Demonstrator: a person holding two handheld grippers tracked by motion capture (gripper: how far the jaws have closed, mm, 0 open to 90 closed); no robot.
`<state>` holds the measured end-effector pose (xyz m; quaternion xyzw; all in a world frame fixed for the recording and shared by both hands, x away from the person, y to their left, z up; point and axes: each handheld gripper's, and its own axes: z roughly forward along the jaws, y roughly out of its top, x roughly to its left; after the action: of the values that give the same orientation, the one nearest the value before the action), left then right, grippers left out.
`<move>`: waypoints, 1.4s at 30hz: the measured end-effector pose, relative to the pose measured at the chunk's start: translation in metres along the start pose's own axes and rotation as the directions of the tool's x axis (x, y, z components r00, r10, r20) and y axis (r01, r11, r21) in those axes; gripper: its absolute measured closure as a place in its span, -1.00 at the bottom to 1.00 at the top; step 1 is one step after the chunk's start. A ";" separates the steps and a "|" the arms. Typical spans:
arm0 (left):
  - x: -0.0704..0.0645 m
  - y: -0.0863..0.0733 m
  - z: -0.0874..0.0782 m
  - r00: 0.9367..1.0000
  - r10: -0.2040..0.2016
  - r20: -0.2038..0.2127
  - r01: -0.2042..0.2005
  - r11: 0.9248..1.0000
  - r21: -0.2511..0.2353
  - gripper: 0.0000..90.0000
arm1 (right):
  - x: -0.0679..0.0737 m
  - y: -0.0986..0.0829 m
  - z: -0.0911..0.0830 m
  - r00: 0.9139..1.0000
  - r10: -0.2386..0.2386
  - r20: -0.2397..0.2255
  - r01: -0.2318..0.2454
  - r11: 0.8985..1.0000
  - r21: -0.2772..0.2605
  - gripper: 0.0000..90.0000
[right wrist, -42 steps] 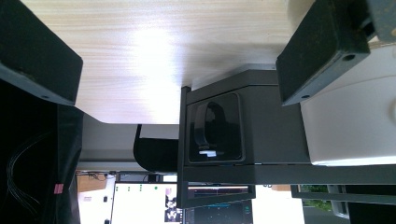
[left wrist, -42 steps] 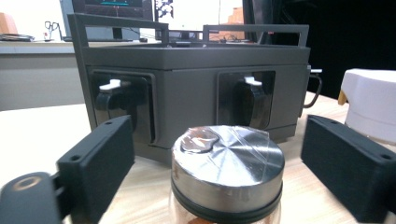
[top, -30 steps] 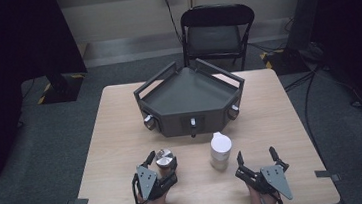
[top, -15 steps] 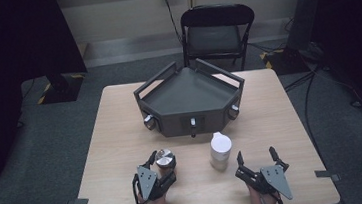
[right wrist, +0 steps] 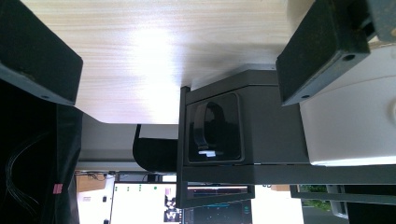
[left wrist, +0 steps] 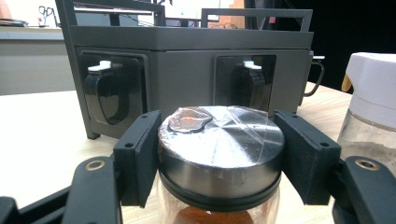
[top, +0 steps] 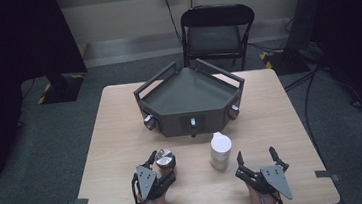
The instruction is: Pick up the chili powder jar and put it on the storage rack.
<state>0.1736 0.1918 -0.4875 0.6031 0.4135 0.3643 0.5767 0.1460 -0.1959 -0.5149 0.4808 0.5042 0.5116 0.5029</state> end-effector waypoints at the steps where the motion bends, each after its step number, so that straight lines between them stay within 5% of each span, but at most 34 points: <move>1: 0.000 0.000 0.000 1.000 -0.002 0.001 0.002 1.000 0.001 -0.22 | 0.000 0.000 0.000 1.000 0.000 0.000 0.000 1.000 0.000 -1.00; 14: 0.002 0.009 -0.002 1.000 0.012 0.025 -0.012 1.000 -0.008 -0.22 | 0.000 0.000 0.000 1.000 0.000 -0.001 0.000 1.000 0.000 -1.00; 42: 0.029 0.042 0.008 0.993 0.056 0.105 -0.051 0.997 -0.054 -0.22 | -0.001 0.000 0.000 1.000 0.000 -0.005 0.000 1.000 -0.001 -1.00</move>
<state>0.1954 0.2159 -0.4472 0.6174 0.3564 0.3574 0.6034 0.1458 -0.1965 -0.5150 0.4794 0.5052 0.5129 0.5019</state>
